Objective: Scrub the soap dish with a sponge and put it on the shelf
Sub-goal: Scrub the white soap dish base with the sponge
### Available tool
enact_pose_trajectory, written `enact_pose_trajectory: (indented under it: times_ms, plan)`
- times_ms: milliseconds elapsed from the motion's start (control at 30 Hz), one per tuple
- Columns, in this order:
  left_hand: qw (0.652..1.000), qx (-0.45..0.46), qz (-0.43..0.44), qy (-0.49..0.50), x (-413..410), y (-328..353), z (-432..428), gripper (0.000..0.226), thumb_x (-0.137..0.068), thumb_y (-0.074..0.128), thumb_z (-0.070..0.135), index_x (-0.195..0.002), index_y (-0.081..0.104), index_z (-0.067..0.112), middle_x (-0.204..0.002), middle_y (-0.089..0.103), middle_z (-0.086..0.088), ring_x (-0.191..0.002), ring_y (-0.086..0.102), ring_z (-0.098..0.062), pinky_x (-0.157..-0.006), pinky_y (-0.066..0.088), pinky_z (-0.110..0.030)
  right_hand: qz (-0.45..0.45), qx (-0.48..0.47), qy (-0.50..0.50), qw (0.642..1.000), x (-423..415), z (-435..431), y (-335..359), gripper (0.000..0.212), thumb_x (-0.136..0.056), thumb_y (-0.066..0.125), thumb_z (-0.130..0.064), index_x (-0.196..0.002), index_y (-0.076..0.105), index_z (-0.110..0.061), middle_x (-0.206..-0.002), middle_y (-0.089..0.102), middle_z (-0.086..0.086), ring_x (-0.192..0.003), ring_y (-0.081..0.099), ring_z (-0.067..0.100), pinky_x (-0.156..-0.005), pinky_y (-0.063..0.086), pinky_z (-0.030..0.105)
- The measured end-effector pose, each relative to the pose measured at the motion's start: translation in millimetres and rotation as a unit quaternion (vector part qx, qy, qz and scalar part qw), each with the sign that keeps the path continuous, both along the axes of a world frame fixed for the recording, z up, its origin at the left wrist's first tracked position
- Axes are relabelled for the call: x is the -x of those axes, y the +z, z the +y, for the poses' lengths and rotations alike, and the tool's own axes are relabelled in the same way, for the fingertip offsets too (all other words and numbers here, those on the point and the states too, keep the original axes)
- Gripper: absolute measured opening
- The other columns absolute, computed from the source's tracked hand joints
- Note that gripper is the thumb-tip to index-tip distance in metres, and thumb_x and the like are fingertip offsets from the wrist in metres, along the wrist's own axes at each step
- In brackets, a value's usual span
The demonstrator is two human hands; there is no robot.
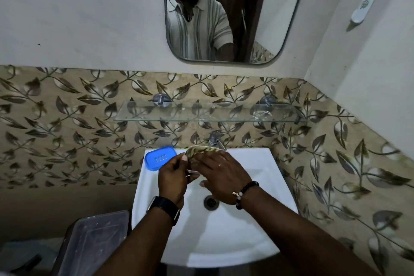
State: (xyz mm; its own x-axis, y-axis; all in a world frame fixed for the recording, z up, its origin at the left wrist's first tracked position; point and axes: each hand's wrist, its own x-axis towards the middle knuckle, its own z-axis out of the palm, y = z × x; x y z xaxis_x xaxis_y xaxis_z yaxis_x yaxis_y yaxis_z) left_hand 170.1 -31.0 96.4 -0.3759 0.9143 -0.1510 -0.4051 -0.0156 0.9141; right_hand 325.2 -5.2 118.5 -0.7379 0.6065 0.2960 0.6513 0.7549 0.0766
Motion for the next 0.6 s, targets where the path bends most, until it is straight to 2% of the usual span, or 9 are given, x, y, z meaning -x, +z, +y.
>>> enact_pose_trajectory:
  times_ms: [133, 233, 333, 433, 533, 600]
  plan:
    - [0.999, -0.001, -0.028, 0.034, 3.3, 5.1, 2.1, 0.019, -0.102, 0.054, 0.011, -0.095, 0.071, 0.015, -0.083, 0.075, -0.004, -0.072, 0.07, -0.018, -0.06, 0.063, -0.032, -0.024, -0.086, -0.056, 0.994, -3.5, 0.4, 4.2, 0.037, -0.087, 0.059, -0.026, -0.124, 0.055, -0.024, -0.124, 0.061, -0.001, -0.116, 0.055, 0.024, -0.095, 0.037, 0.043]
    - [0.998, 0.011, -0.042, 0.039, 2.8, 4.7, 1.0, 0.017, -0.103, 0.054, 0.011, -0.102, 0.071, 0.01, -0.086, 0.074, -0.006, -0.076, 0.069, -0.021, -0.056, 0.061, -0.031, -0.034, -0.074, -0.059, 0.995, 4.4, -2.5, -1.2, 0.032, -0.085, 0.056, -0.018, -0.117, 0.06, -0.02, -0.11, 0.063, 0.002, -0.102, 0.058, 0.029, -0.084, 0.038, 0.04]
    - [0.998, 0.033, -0.051, 0.002, 7.6, 1.2, -2.0, 0.021, -0.103, 0.052, 0.01, -0.11, 0.069, 0.019, -0.096, 0.073, -0.008, -0.083, 0.07, -0.027, -0.063, 0.062, -0.038, 0.008, 0.052, -0.059, 0.997, 3.1, 0.2, -0.6, 0.041, -0.084, 0.07, -0.021, -0.123, 0.061, -0.025, -0.109, 0.063, -0.003, -0.104, 0.056, 0.024, -0.084, 0.034, 0.037]
    - [0.998, 0.015, 0.004, -0.065, 14.1, 1.5, -5.4, 0.024, -0.104, 0.05, 0.016, -0.109, 0.072, 0.022, -0.107, 0.072, -0.009, -0.089, 0.071, -0.025, -0.072, 0.064, -0.037, 0.094, 0.19, -0.054, 0.976, -5.8, 3.0, 5.4, 0.032, -0.084, 0.075, -0.025, -0.114, 0.061, -0.024, -0.107, 0.06, -0.004, -0.105, 0.052, 0.019, -0.08, 0.027, 0.032]
    - [0.986, -0.037, 0.108, -0.119, 22.0, 2.7, -8.5, 0.022, -0.103, 0.052, 0.026, -0.102, 0.072, 0.016, -0.116, 0.062, -0.008, -0.109, 0.064, -0.025, -0.09, 0.059, -0.04, 0.19, 0.321, -0.051, 0.926, -20.9, 5.7, 16.7, 0.028, -0.085, 0.076, -0.02, -0.107, 0.059, -0.021, -0.104, 0.059, -0.008, -0.097, 0.054, 0.012, -0.081, 0.04, 0.031]
    - [0.972, -0.066, 0.181, -0.133, 30.6, 0.7, -9.2, 0.019, -0.103, 0.05, 0.02, -0.1, 0.068, 0.016, -0.121, 0.055, -0.011, -0.115, 0.057, -0.023, -0.102, 0.047, -0.039, 0.244, 0.368, -0.056, 0.896, -31.6, 6.4, 22.9, 0.028, -0.084, 0.077, -0.016, -0.106, 0.06, -0.023, -0.101, 0.06, -0.01, -0.089, 0.055, 0.001, -0.078, 0.046, 0.019]
